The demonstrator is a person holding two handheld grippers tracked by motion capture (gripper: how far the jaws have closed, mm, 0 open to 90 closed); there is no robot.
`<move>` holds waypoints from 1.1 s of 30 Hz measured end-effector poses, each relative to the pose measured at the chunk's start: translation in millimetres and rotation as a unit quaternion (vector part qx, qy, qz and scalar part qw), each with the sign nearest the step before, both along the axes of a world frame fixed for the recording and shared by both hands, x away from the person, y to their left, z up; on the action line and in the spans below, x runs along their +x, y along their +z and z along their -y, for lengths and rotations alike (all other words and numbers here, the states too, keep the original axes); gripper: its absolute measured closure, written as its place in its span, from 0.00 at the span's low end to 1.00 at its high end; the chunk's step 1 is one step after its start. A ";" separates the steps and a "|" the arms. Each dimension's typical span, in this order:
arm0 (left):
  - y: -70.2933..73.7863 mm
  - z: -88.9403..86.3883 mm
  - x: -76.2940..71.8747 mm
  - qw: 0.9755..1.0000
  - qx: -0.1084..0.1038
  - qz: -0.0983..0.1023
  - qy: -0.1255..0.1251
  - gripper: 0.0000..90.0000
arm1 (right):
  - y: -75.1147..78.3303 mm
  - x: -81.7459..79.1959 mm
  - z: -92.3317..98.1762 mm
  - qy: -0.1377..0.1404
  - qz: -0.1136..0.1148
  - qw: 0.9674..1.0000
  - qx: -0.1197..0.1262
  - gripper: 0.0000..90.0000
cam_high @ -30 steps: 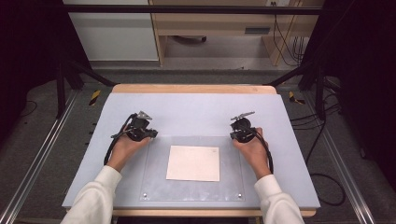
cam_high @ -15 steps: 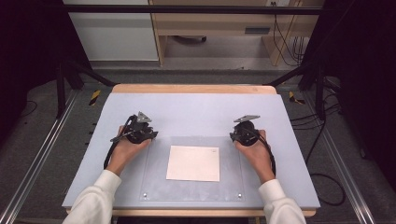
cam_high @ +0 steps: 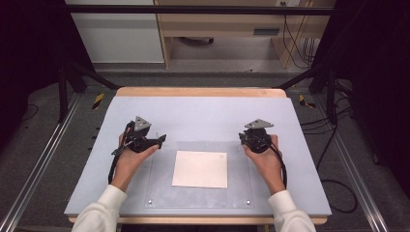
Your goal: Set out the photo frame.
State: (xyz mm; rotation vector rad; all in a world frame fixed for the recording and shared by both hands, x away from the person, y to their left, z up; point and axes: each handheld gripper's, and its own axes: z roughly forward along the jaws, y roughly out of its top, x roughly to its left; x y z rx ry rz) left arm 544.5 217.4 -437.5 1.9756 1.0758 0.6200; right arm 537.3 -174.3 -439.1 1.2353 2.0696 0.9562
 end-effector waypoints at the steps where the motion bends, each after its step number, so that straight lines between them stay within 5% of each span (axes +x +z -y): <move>1: 0.2 0.8 -0.5 1.000 -0.008 0.000 0.000 0.19 | 0.6 0.1 -1.0 -0.001 0.002 1.000 0.002 0.88; 7: 0.6 3.4 -6.4 1.000 -0.021 0.020 -0.007 0.18 | 1.3 2.5 -3.9 -0.007 -0.001 1.000 -0.006 0.95; 16: -2.7 3.6 -10.4 1.000 -0.011 0.021 0.017 0.59 | 1.2 1.8 -4.6 -0.009 -0.001 1.000 -0.007 0.95; 28: -8.8 5.0 -4.9 0.999 -0.007 0.019 0.034 0.90 | 1.7 2.5 -3.9 -0.007 -0.004 1.000 -0.005 0.95; 33: -9.4 4.3 -4.3 0.999 -0.004 0.014 0.031 0.94 | 2.4 2.9 -3.9 -0.006 -0.007 1.000 -0.008 0.95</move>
